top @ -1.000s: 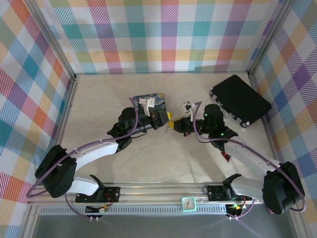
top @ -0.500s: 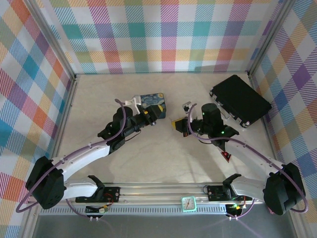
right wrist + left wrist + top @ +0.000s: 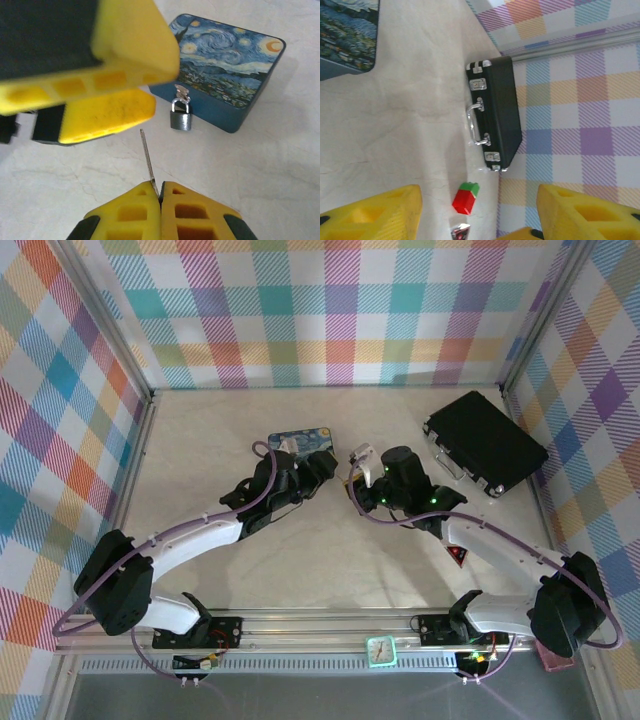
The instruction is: Unlock a padlock with a key
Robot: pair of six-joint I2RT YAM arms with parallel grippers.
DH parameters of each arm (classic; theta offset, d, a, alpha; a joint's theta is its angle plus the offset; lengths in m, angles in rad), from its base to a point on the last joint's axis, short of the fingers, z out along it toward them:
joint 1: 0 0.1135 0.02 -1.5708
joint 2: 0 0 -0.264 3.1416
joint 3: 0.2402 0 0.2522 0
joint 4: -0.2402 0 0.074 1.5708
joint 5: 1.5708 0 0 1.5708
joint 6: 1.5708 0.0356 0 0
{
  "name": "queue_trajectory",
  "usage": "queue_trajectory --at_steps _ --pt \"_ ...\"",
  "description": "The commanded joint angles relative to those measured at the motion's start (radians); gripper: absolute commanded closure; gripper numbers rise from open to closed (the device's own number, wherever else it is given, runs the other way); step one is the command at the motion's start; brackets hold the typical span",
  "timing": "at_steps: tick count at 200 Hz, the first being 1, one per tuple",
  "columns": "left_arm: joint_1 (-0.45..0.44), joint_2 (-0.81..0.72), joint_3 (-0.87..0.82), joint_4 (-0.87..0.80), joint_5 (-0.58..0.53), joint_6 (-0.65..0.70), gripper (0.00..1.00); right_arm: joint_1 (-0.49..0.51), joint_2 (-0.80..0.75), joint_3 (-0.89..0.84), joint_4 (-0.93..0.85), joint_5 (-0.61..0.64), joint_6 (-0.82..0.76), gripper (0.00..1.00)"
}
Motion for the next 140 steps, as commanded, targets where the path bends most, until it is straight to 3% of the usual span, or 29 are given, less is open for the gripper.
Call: queue_trajectory --at_steps 1,42,140 --pt "-0.009 0.017 0.038 -0.002 -0.024 -0.06 0.39 0.007 0.008 0.014 -0.007 0.065 -0.038 1.0" --pt "-0.022 0.047 0.065 -0.028 -0.004 -0.095 0.4 0.01 -0.002 -0.01 0.05 0.087 -0.04 1.0" --pt "-0.048 0.053 0.061 -0.008 -0.03 -0.114 0.63 0.019 0.042 -0.008 0.086 0.077 -0.066 1.0"
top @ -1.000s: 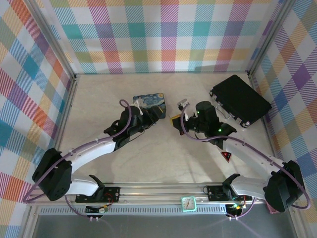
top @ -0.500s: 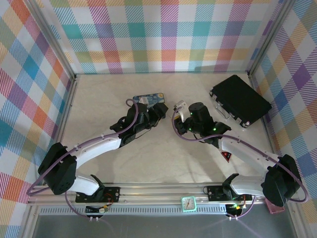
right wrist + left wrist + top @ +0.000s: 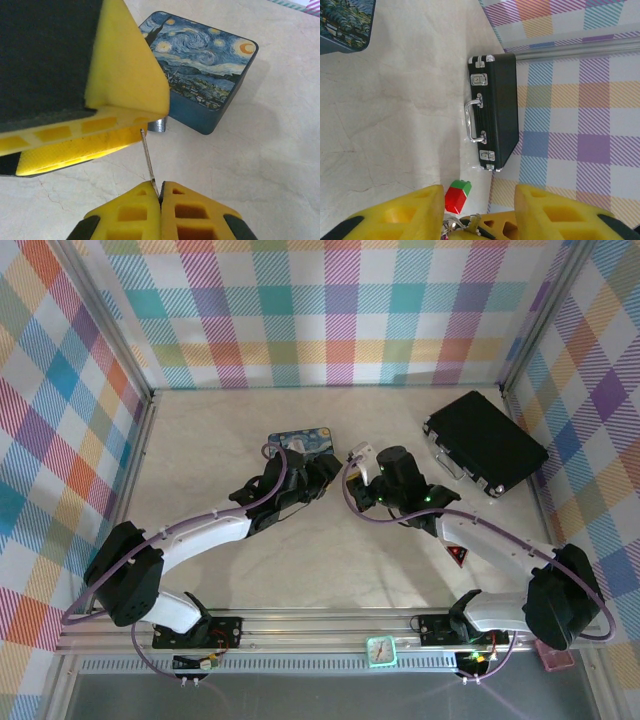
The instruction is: Unlock a padlock with a key
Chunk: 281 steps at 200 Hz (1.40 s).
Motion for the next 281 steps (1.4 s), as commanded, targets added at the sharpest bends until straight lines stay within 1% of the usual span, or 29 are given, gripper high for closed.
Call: queue_trajectory --at_steps 1,31,71,103,110,122,136,148,158,177,185,203,215,232,259,281 --pt "-0.022 -0.01 0.023 -0.003 -0.021 -0.025 0.63 0.009 -0.001 -0.004 0.039 -0.002 -0.025 1.0" --pt "-0.025 0.012 0.026 0.015 -0.008 -0.039 0.66 0.015 0.008 -0.006 0.044 -0.009 -0.022 1.0" --pt "-0.025 0.027 0.039 0.016 -0.006 -0.021 0.83 0.022 0.015 -0.013 0.053 -0.001 -0.025 1.0" --pt "-0.025 0.021 0.044 -0.017 -0.031 0.013 0.97 0.021 -0.021 -0.026 0.054 -0.015 -0.01 1.0" --pt "-0.025 0.022 0.044 -0.017 -0.037 0.021 1.0 0.021 -0.03 -0.029 0.057 -0.027 0.0 0.96" --pt "-0.023 0.022 0.046 -0.017 -0.047 0.043 1.0 0.018 -0.055 -0.032 0.052 -0.052 0.024 0.85" --pt "-0.014 0.022 0.052 -0.012 -0.048 0.081 1.0 0.002 -0.085 -0.028 0.04 -0.101 0.052 0.7" --pt "-0.002 0.02 0.052 0.011 -0.036 0.133 1.0 -0.035 -0.114 -0.028 0.035 -0.161 0.089 0.63" --pt "0.013 0.015 0.051 0.045 -0.008 0.191 1.0 -0.088 -0.14 -0.035 0.044 -0.231 0.138 0.58" --pt "0.048 0.004 0.052 0.119 0.09 0.322 1.0 -0.19 -0.179 -0.046 0.064 -0.389 0.219 0.54" --pt "0.058 -0.004 0.056 0.134 0.132 0.375 1.0 -0.221 -0.192 -0.05 0.075 -0.443 0.244 0.5" --pt "0.073 -0.032 0.058 0.175 0.234 0.504 1.0 -0.276 -0.205 -0.057 0.103 -0.541 0.304 0.45" --pt "0.076 -0.059 0.053 0.186 0.281 0.596 1.0 -0.31 -0.204 -0.069 0.149 -0.62 0.356 0.45" --pt "0.075 -0.102 0.034 0.184 0.307 0.683 1.0 -0.341 -0.194 -0.099 0.245 -0.714 0.441 0.45" --pt "0.075 -0.164 -0.01 0.211 0.336 0.767 1.0 -0.347 -0.183 -0.14 0.404 -0.777 0.55 0.47" --pt "0.076 -0.195 -0.041 0.237 0.354 0.799 1.0 -0.347 -0.178 -0.165 0.519 -0.789 0.62 0.49"
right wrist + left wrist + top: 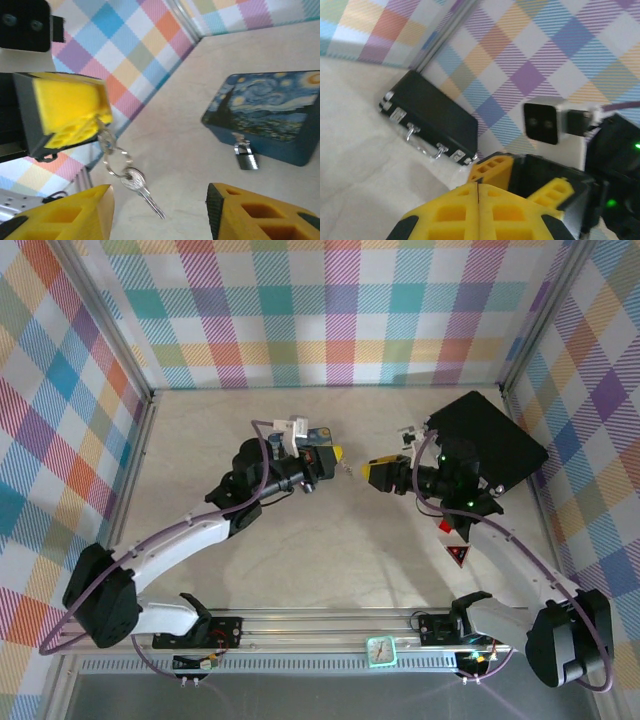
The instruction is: Unlock a padlock with a key
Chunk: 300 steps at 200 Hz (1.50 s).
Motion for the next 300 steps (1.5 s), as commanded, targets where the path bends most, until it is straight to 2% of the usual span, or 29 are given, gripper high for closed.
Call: queue_trajectory --at_steps 1,43,70,109,144,200,259,271,300 --pt "0.005 -0.036 -0.042 0.063 0.06 0.113 1.0 -0.003 0.007 -0.027 0.218 -0.096 0.134 0.49" --pt "0.004 -0.015 -0.049 0.106 0.098 0.085 1.0 0.013 0.037 -0.085 0.517 -0.112 0.301 0.54" --pt "0.003 0.002 -0.051 0.148 0.106 0.053 1.0 0.066 0.042 -0.079 0.479 -0.069 0.232 0.56" --pt "-0.001 0.01 -0.061 0.184 0.102 0.033 1.0 0.082 0.112 -0.077 0.565 -0.097 0.281 0.61" --pt "-0.003 0.008 -0.075 0.201 0.088 0.023 1.0 0.103 0.148 -0.071 0.597 -0.104 0.294 0.69" --pt "-0.003 0.002 -0.112 0.261 0.049 -0.014 1.0 0.108 0.185 -0.082 0.681 -0.104 0.348 0.71" --pt "-0.003 -0.003 -0.12 0.288 0.03 -0.032 1.0 0.122 0.202 -0.097 0.695 -0.1 0.361 0.73" --pt "-0.002 -0.004 -0.121 0.294 0.028 -0.039 1.0 0.123 0.202 -0.097 0.696 -0.099 0.361 0.76" --pt "-0.002 -0.003 -0.129 0.313 0.026 -0.055 1.0 0.124 0.202 -0.093 0.694 -0.107 0.356 0.92"
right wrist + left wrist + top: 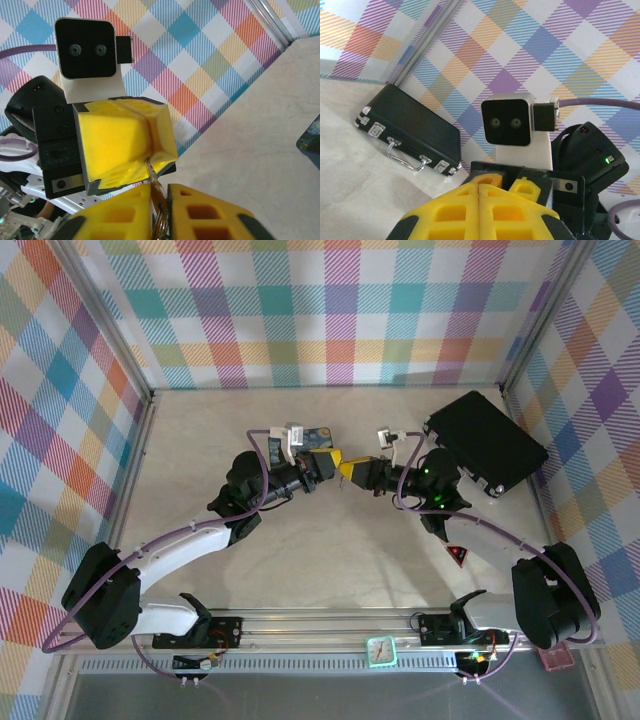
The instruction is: Unlock a padlock with a key
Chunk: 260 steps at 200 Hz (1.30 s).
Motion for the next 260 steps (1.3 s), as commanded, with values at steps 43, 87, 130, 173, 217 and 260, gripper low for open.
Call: queue_trajectory --at_steps 43,87,130,173,217,260 --pt "-0.002 -0.025 -0.03 0.077 -0.021 -0.039 1.0 0.003 -0.022 -0.007 -0.008 0.012 -0.06 1.0" --pt "0.037 -0.162 -0.052 -0.13 -0.23 -0.02 0.0 0.003 -0.084 0.019 -0.285 0.053 -0.239 1.0" --pt "0.135 -0.205 -0.063 -0.327 -0.276 -0.024 0.0 0.006 -0.136 0.063 -0.576 0.14 -0.413 1.0" --pt "0.191 -0.111 -0.102 -0.416 -0.248 -0.045 0.01 0.063 -0.183 0.105 -0.889 0.377 -0.649 1.0" --pt "0.19 0.048 -0.099 -0.452 -0.219 -0.057 0.06 0.075 -0.165 0.113 -1.02 0.566 -0.706 1.0" --pt "0.177 0.224 -0.033 -0.449 -0.199 0.0 0.26 0.075 -0.103 0.1 -1.023 0.602 -0.668 1.0"
